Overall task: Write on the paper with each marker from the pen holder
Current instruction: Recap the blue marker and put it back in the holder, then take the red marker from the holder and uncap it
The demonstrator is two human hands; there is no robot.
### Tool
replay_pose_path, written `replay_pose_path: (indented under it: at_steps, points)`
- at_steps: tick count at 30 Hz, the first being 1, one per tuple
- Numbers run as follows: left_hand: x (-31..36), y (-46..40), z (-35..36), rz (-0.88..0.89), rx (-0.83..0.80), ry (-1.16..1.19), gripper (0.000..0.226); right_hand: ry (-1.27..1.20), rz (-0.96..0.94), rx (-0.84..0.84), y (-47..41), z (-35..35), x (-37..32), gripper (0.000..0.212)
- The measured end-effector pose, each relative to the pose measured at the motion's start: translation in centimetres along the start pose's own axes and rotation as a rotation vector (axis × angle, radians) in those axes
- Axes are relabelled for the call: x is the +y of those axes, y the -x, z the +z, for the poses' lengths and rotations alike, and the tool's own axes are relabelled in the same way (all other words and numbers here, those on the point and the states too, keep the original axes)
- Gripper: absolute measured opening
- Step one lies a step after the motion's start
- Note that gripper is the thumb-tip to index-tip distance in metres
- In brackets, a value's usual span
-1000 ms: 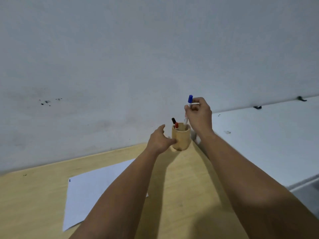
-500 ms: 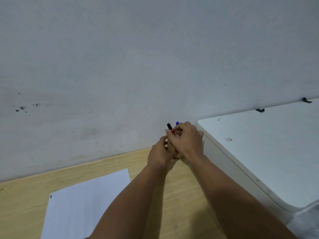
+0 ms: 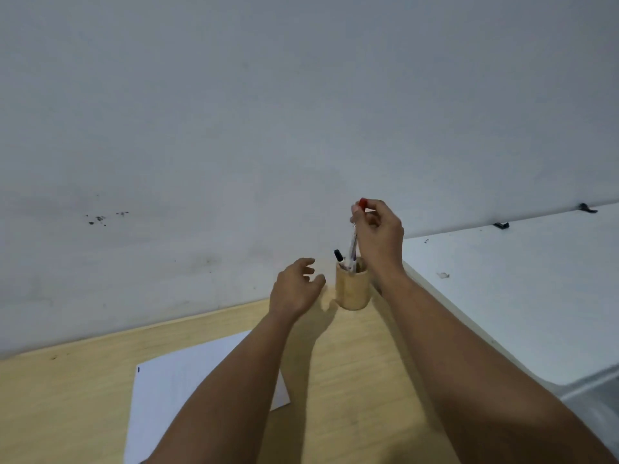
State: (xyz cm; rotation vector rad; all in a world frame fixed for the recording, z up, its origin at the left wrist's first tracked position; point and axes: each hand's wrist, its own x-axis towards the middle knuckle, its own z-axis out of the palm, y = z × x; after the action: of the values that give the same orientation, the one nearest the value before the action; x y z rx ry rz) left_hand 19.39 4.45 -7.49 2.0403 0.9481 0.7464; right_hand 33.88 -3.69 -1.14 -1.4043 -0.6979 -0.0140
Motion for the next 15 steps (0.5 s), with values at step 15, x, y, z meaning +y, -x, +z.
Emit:
replay_pose_path:
  at_steps: [15]
  points:
    - [-4.9, 9.1, -20.3, 0.034, 0.151, -0.107, 0.067, -0.06, 0.357, -0.982, 17.1, 10.5, -5.4, 0.021]
